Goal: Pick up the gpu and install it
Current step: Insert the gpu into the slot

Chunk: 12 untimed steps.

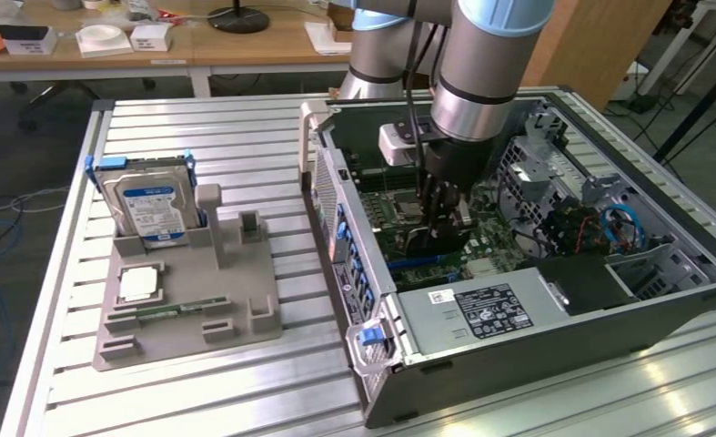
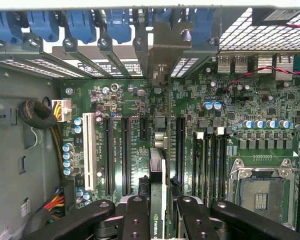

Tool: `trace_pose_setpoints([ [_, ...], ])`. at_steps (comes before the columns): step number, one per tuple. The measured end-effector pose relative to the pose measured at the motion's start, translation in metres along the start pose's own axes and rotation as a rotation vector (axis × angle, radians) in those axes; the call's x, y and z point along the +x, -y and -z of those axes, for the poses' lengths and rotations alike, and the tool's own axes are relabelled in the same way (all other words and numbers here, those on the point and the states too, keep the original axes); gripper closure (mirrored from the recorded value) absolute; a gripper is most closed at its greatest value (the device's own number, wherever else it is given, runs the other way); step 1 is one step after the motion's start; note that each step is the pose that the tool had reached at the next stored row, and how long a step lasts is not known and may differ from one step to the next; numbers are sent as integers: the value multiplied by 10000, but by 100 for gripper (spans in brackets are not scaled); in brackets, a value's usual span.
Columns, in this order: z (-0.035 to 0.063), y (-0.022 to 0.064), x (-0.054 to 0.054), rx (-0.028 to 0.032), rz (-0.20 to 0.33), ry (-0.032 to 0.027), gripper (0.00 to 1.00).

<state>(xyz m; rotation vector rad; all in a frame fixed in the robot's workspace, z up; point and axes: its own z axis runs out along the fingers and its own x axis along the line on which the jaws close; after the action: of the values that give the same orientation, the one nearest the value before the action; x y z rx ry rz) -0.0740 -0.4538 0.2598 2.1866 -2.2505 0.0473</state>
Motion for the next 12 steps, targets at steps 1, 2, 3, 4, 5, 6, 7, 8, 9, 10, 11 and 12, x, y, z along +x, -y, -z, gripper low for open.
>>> trace_pose_setpoints([
  [1, 0, 0, 0, -1, 0, 11, 74],
  [2, -1, -1, 0, 0, -1, 49, 74],
  [3, -2, -2, 0, -1, -2, 104, 74],
  [4, -2, -5, 1, -3, -3, 144, 74],
  [5, -1, -7, 3, -4, -3, 159, 74],
  [6, -1, -6, 2, -4, -2, 161, 74],
  [7, -1, -7, 2, -5, -2, 161, 74],
  [8, -2, -6, 2, -4, -1, 163, 74],
  [9, -4, -7, 5, -4, -2, 163, 74],
  [10, -6, -7, 15, -5, -2, 163, 74],
  [11, -9, -7, 26, -4, -2, 163, 74],
  [12, -11, -6, 34, -4, -2, 162, 74],
])
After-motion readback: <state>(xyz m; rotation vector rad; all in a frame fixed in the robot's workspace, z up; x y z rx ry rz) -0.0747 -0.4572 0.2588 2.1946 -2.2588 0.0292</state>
